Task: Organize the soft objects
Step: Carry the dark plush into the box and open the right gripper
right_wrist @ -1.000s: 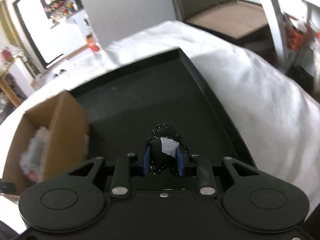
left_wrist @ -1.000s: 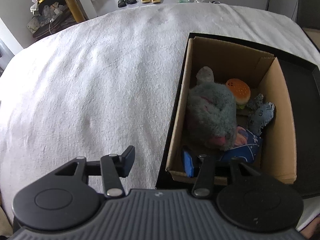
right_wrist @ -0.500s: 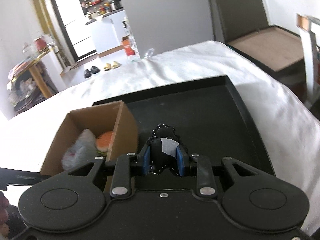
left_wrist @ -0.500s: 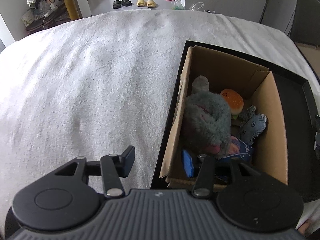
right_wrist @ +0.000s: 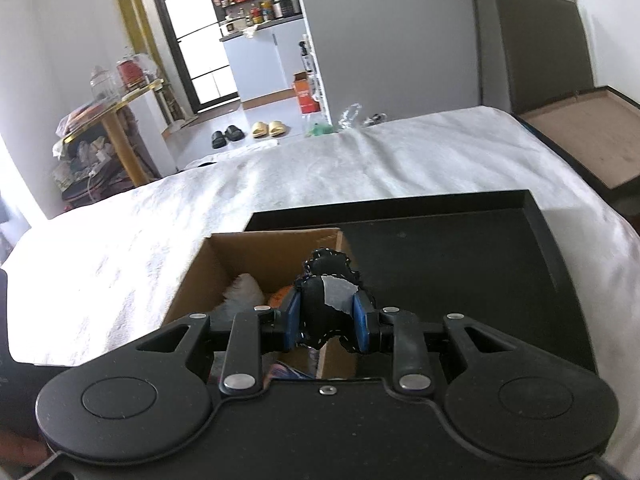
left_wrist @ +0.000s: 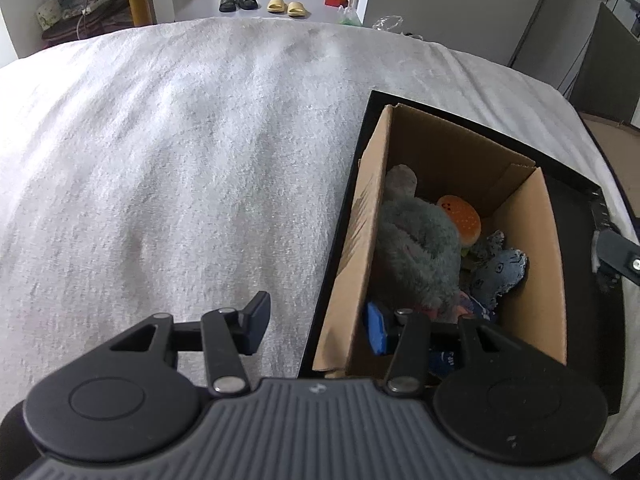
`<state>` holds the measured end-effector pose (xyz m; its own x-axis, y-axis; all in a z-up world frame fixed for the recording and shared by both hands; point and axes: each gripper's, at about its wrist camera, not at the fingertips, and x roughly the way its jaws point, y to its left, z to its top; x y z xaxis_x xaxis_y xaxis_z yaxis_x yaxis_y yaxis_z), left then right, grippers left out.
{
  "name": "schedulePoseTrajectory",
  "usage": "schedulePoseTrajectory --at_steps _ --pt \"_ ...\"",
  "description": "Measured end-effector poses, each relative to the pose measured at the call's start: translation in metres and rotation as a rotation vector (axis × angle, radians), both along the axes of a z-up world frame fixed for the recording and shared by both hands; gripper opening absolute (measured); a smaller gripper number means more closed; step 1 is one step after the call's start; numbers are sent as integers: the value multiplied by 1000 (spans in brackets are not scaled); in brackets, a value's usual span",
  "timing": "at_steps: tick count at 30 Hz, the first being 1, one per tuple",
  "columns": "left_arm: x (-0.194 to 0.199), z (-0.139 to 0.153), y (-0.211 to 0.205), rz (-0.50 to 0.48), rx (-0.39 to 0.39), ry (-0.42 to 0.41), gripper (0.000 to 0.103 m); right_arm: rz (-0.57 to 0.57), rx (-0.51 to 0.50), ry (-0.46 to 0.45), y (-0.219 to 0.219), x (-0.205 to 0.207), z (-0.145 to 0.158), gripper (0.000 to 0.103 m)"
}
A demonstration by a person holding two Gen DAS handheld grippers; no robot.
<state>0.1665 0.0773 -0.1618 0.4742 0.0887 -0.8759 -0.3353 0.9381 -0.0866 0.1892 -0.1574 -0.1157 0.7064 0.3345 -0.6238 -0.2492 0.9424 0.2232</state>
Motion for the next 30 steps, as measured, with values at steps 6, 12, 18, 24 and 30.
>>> schedulePoseTrajectory --at_steps 6,12,18,24,30 --pt "2 -5 5 -12 -39 -4 45 24 -4 25 19 8 -3 27" --pt "5 -7 8 -20 -74 -8 35 41 -20 46 36 13 -8 28" --pt "8 -9 10 -29 -126 -2 19 57 -21 75 48 18 -14 29" --pt "7 -9 11 -36 -152 -6 14 31 -27 116 49 25 -22 38" --pt "5 -7 11 -30 -150 -5 14 5 -22 116 36 17 -18 38"
